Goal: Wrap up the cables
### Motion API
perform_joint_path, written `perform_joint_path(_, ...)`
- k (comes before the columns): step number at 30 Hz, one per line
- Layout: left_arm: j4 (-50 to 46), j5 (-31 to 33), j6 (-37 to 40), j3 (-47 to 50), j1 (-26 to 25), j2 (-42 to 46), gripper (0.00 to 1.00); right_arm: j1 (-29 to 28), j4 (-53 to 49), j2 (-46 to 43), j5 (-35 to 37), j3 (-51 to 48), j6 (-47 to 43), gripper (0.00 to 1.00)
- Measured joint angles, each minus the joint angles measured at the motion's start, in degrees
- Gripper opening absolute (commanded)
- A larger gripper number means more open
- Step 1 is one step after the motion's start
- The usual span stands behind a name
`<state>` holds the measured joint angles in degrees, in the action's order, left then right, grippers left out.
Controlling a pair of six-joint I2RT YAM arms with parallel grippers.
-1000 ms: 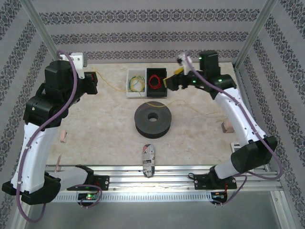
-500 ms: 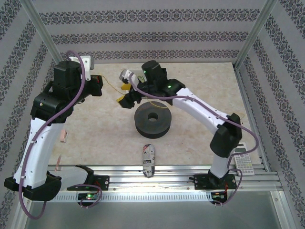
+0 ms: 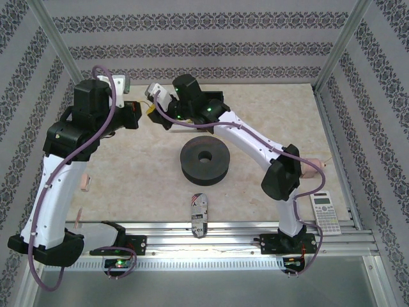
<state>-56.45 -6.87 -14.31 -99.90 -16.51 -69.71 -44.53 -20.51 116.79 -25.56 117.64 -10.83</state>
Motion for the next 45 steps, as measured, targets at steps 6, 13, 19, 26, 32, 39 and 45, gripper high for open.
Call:
perform_joint_path(6,-6.9,-7.0,4.1,-5.8,6.6,-3.1,0.0,0.2,-1.1,2.4,2.1,5.2,-1.7,0.0)
perform_joint_path(13,-15.4,-14.7,11.0,-12.3,12.5,-7.2,0.0,0.3,-6.0,10.0,2.0,18.9,-4.0,0.0)
perform_joint_path(19,-17.2,-15.4,12.3,-11.2,13.5,-6.3,0.39,1.0,-9.7,15.2,1.8,27.5,-3.9,0.0)
perform_joint_path(26,-13.4,-14.7,10.6,-2.0,13.6,2.0,0.62,2.8,-11.9,16.9,2.4,29.4,-3.5,0.0)
perform_joint_path(32,-2.8,-15.0,7.4,11.3,13.6,11.4,0.66,2.6,-12.4,16.9,1.9,30.0,-2.7,0.0)
perform_joint_path(39,5.7,-15.5,3.6,22.4,13.4,14.7,0.92,1.9,-14.3,16.9,1.5,30.1,-3.0,0.0)
perform_joint_path(45,8.7,-16.3,1.3,34.1,10.7,15.4,1.0,2.0,-15.1,14.4,1.6,24.9,-5.1,0.0)
